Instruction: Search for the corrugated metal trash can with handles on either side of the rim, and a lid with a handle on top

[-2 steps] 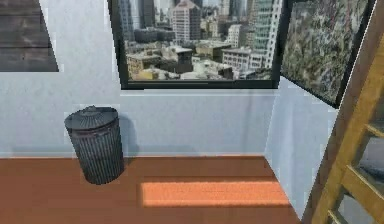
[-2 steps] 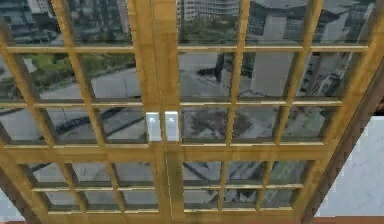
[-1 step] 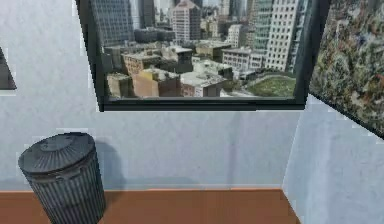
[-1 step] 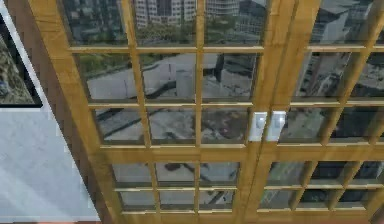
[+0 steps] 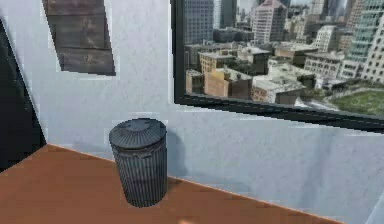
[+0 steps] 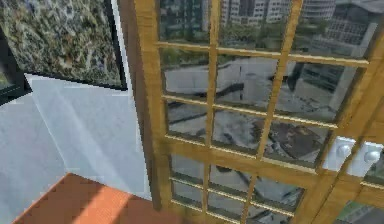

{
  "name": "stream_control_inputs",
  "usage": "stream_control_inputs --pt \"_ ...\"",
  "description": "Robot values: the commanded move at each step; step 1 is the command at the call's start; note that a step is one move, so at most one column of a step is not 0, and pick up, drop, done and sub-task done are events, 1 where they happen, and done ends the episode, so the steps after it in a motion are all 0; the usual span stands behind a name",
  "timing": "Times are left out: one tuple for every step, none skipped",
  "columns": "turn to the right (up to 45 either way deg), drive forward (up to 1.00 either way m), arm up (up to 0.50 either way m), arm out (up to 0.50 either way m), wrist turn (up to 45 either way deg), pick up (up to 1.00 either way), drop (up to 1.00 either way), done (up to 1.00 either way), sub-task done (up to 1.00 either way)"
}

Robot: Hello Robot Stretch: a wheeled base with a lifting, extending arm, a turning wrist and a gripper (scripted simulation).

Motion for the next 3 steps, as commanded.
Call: stream_control_inputs --pt "0.0 0.45 0.00 0.00 0.0 0.00 0.00 0.00 0.00" --pt "-21.0 0.00 0.00 0.00 0.0 0.00 0.00 0.00 0.00" --pt "0.0 0.00 0.00 0.00 0.0 0.00 0.00 1.00 0.00"
